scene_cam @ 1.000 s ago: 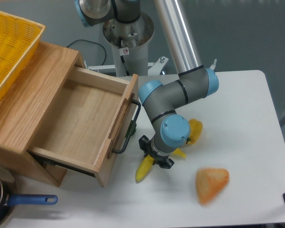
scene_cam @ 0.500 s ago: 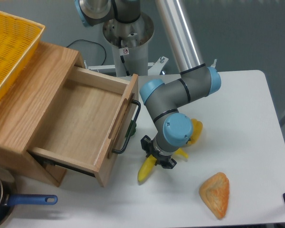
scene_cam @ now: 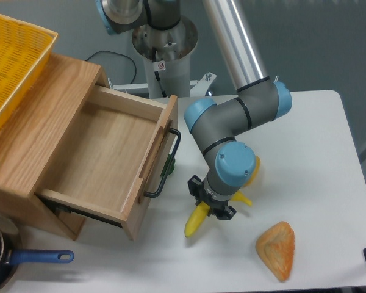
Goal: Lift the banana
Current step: 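Raise the held banana higher above the table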
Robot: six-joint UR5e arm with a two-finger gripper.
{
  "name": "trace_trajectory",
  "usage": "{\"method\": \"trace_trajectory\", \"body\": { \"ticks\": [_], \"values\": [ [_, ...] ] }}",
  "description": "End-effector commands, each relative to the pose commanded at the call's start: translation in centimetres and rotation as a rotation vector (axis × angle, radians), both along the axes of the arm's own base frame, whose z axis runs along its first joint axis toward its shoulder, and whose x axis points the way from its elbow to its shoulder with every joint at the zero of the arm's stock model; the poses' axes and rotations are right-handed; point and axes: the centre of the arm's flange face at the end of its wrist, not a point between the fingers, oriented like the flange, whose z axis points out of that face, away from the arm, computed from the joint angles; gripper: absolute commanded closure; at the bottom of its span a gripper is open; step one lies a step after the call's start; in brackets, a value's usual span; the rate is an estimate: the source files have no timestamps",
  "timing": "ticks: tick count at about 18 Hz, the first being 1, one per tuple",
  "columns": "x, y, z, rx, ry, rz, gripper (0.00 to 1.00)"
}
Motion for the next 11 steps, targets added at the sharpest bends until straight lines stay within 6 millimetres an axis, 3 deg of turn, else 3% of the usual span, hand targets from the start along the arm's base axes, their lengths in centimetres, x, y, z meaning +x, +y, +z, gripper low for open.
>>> {"method": "trace_trajectory", "body": {
  "ticks": [6, 11],
  "values": [
    [-0.8, -0.9, 3.3, 0.006, 0.084, -0.131, 0.67],
    [-1.2, -0.6, 8.2, 0.049, 0.166, -0.22, 0.67]
  ]
}}
